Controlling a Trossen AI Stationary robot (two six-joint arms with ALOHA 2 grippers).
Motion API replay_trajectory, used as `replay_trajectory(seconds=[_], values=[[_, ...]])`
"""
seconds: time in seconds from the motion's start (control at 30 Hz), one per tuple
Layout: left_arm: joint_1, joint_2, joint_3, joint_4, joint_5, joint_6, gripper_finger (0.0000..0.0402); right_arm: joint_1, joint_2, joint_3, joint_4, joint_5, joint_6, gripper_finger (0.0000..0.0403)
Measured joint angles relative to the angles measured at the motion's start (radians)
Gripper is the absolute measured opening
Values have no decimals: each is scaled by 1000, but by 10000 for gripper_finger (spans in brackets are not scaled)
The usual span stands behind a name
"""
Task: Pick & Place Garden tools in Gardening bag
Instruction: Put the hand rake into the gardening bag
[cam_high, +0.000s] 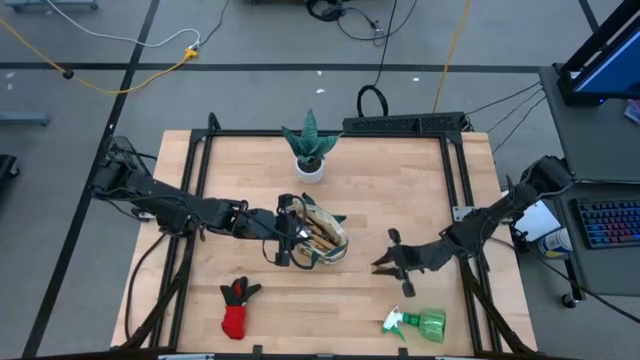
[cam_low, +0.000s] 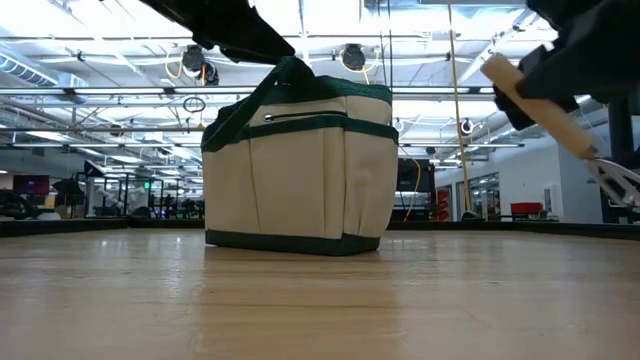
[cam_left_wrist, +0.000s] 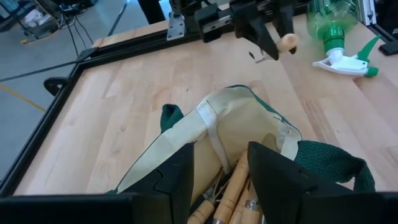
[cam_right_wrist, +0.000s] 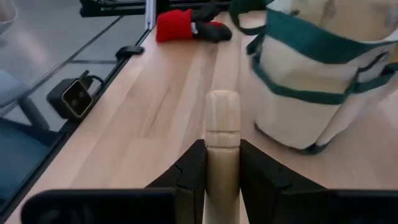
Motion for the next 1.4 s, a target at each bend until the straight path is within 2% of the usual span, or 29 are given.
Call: replay_trajectory(seconds=[0.33, 0.57, 0.8, 1.0, 1.4], values=[[0, 0, 0, 0, 0, -2, 157, -62, 0, 1, 155, -1, 1, 64], [0, 0, 0, 1, 0, 7, 156, -109, -1, 2, 287, 4, 69, 70], [0, 0, 0, 26, 0, 16, 156, -148, -1, 2, 329, 7, 73, 64], [0, 0, 0, 26, 0, 17, 156, -173, -1, 2, 363, 105, 113, 67], [0, 0, 0, 32, -1, 19, 156, -178, -1, 67, 364, 101, 109, 64]])
